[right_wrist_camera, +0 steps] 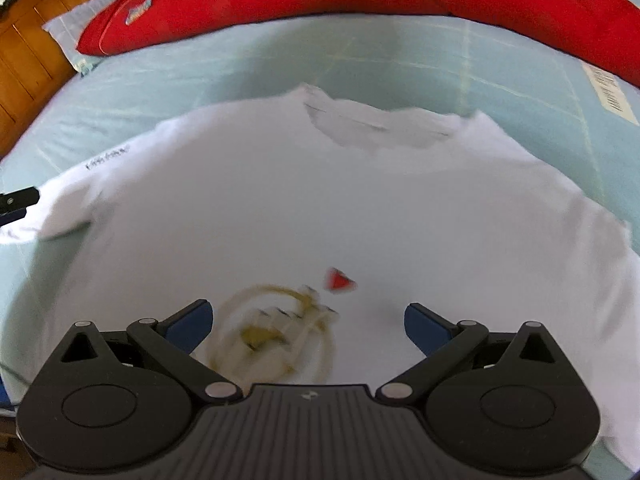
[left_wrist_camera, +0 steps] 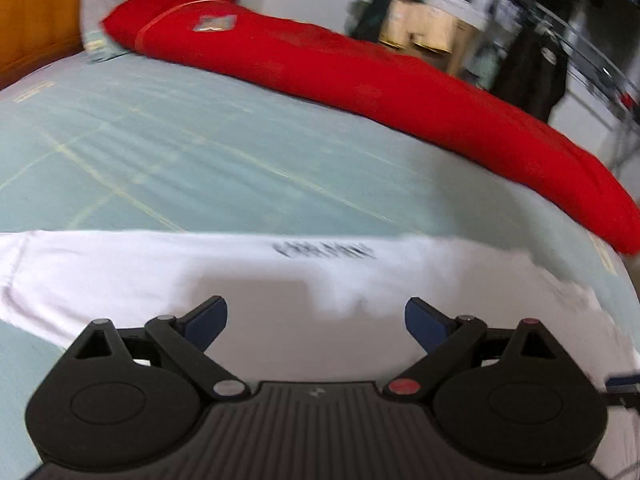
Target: Fold clothes
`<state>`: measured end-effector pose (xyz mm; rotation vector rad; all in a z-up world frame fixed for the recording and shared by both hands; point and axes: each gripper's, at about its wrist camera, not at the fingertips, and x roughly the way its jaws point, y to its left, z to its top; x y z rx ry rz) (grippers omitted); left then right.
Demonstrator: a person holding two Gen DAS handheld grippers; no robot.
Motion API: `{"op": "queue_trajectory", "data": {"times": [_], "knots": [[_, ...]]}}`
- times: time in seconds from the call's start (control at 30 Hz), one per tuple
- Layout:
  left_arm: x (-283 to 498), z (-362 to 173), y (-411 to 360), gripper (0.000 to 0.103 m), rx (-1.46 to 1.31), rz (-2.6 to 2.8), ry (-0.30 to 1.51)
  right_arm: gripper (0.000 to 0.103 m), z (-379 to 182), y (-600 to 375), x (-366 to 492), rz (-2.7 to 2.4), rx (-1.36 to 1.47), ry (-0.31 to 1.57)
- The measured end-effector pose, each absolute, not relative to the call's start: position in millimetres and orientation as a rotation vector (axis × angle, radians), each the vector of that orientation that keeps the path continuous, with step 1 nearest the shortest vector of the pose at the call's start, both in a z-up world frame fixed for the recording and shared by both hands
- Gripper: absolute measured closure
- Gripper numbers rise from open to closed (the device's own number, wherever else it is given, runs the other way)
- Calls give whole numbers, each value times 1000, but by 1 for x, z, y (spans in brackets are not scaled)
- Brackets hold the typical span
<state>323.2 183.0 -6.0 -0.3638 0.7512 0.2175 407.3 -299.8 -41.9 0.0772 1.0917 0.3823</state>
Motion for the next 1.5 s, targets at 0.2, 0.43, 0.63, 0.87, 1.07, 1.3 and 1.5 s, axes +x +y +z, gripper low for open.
{"op": "queue_trajectory", "data": {"times": [0.2, 0.43, 0.63, 0.87, 1.07, 1.3, 1.5], "knots": [[321, -37, 235, 8, -354, 338, 779, 0, -38, -248, 418, 455, 61, 1112], [272, -44, 275, 9, -558, 403, 796, 0, -31, -201, 428, 527, 42, 1126], [237, -46, 314, 9, -901, 485, 641, 0, -30, -175, 440, 555, 82, 1130], [212, -83, 355, 12, -1298, 510, 475, 0, -37, -147, 449, 587, 80, 1148], [220, -91, 367, 12, -1305, 493, 461, 0, -46, -140, 453, 574, 101, 1179], [228, -99, 377, 9, -1283, 492, 335, 0, -52, -142, 456, 566, 99, 1188], [232, -95, 373, 7, -1263, 464, 342, 0, -55, -142, 458, 573, 87, 1188]]}}
